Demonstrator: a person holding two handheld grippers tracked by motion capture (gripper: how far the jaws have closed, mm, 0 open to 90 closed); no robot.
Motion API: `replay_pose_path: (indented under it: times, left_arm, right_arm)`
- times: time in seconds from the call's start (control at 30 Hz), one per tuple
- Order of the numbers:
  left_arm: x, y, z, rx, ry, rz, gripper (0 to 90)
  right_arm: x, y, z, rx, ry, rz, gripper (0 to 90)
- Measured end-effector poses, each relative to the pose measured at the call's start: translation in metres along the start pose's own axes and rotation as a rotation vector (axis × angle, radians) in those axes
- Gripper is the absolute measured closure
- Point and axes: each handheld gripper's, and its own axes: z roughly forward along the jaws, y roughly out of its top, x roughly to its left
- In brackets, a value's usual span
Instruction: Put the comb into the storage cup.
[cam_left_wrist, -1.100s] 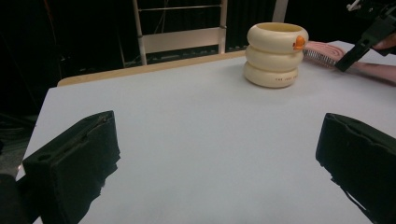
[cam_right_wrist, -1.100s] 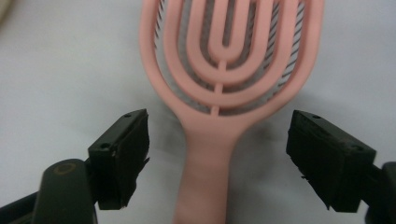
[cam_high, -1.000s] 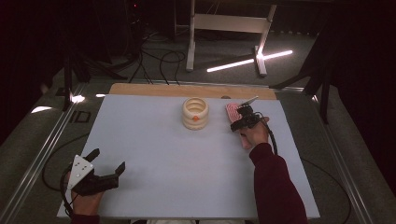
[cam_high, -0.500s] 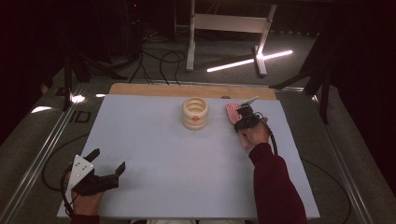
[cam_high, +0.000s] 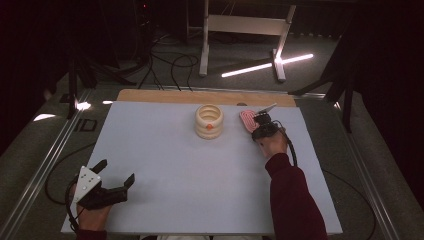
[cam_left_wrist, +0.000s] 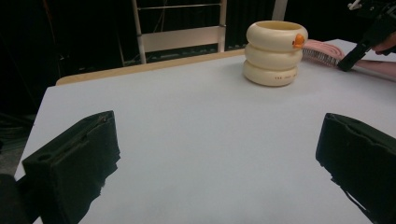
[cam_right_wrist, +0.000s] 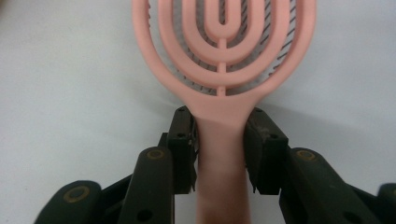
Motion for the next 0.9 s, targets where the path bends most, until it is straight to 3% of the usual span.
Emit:
replay_pose_path:
  times: [0.3, 0.9]
  left_arm:
    - [0.0, 0.0, 0.0, 0.005, 0.002, 0.001, 0.0]
    - [0.0, 0.0, 0.001, 0.009, 0.001, 0.001, 0.0]
  right_arm:
    - [-0.003, -0.003, -0.001, -0.008, 0.021, -0.001, 68.7]
    - [-0.005, -0.014, -0.003, -0.067, 0.0, -0.023, 70.0]
